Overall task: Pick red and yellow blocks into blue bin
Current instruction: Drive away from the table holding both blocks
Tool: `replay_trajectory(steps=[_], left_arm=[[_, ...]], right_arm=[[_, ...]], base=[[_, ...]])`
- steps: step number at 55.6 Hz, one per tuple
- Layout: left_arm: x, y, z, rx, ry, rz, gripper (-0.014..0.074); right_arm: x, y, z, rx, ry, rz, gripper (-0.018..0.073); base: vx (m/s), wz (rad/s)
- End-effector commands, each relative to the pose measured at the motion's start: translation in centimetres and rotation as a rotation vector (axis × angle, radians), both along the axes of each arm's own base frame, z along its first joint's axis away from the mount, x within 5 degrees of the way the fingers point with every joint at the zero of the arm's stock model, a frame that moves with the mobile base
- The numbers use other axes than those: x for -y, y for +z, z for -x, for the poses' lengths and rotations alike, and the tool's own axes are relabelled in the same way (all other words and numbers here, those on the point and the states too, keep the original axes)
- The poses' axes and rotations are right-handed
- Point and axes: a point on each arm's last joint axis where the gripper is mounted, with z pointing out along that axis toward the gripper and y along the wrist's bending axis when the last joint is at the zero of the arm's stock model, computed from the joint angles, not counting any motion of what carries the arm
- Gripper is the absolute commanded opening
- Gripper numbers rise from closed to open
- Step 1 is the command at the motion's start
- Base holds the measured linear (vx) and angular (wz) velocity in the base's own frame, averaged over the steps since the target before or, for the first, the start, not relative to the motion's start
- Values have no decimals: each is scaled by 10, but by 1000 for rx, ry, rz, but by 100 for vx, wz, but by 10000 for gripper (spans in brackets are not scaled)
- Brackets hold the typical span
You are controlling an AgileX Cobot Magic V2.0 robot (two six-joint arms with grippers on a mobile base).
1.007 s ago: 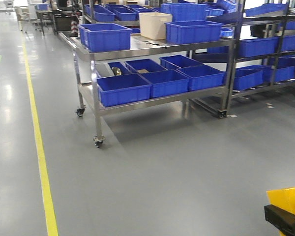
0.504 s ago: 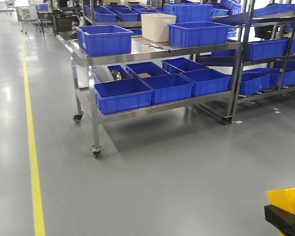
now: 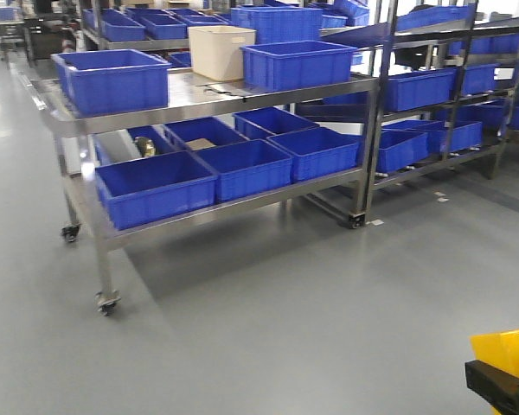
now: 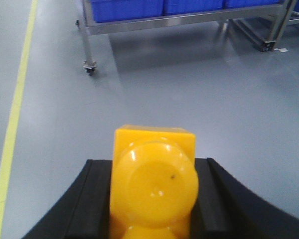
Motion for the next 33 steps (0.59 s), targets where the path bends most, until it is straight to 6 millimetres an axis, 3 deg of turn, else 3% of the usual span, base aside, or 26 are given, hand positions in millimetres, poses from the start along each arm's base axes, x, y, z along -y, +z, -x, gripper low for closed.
replay_trajectory(steps=[1,33], left_arm=[[0,17,-2,105,11,45,2],[0,17,-2,104,11,44,2]], right_arm=[[0,18,-2,107,-1,-26,-10],[0,18,-2,107,-1,-26,-10]], base=[[47,-27],[51,-24]])
